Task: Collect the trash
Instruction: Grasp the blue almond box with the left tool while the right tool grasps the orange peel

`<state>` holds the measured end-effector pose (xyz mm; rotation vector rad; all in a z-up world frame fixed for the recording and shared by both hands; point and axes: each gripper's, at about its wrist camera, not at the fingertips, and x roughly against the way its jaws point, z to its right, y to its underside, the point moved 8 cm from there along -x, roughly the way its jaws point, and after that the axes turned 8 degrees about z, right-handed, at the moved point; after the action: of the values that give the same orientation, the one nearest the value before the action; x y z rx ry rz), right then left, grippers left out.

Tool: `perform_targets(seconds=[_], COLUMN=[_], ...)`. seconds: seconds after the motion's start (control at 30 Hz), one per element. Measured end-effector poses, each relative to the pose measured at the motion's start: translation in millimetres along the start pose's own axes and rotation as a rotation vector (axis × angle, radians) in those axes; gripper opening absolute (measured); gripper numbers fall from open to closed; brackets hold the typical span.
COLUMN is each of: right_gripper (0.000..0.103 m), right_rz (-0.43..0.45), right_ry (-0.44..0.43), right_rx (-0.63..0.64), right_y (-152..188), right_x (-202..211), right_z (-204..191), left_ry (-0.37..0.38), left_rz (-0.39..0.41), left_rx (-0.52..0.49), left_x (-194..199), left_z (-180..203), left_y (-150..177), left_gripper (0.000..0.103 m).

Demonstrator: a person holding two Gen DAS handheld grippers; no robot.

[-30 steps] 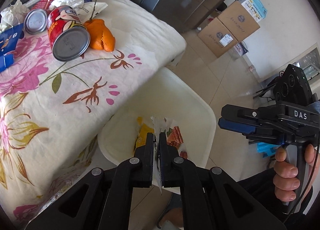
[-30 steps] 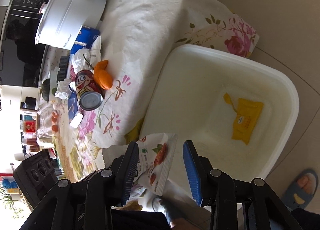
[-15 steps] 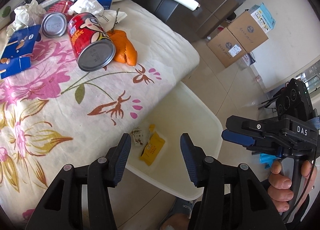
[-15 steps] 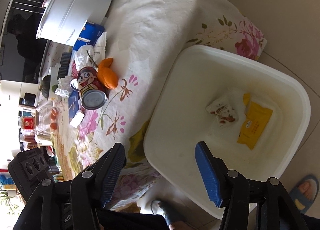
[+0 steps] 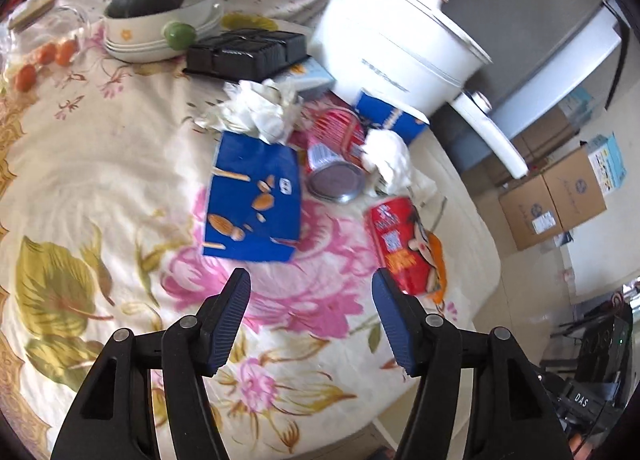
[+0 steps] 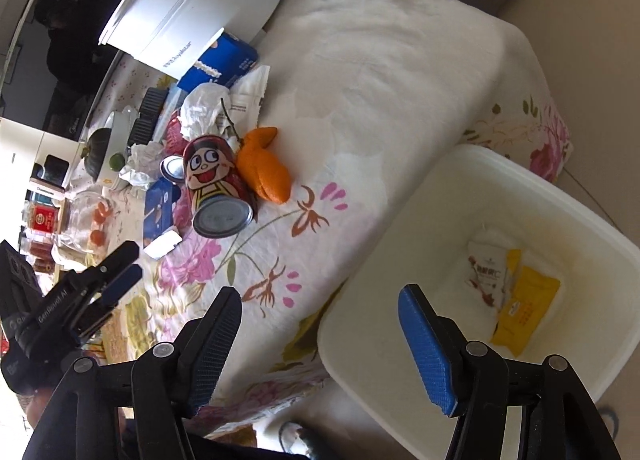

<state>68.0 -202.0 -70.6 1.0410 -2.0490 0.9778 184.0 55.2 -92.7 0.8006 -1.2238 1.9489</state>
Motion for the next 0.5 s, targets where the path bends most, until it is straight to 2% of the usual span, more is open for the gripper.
perform_targets(seconds=[0.13, 0.33, 0.5], right_gripper=[0.072, 0.073, 0.073], right_rz=[-0.015, -0.04, -0.018], right_ry=[0.014, 0.058, 0.095], right_rx=[0.047, 0.175, 0.171], right_y=[-11.1, -22.5, -39.5], right_x=[-22.6, -57.2, -73.6], right_z=[-13.0, -31.0, -29.1], left_ry=[-0.036, -0.183, -0.252], left_rz=[0.012, -0.035, -0.057], left_rx=[0.036, -0.16, -0.244], left_x=[-8.4, -47.3, -66.7], left_z=[-16.9, -2.7, -2.4], left_y=[-25.1, -24.9, -22.2], left_gripper=[0.071, 0.074, 0.074])
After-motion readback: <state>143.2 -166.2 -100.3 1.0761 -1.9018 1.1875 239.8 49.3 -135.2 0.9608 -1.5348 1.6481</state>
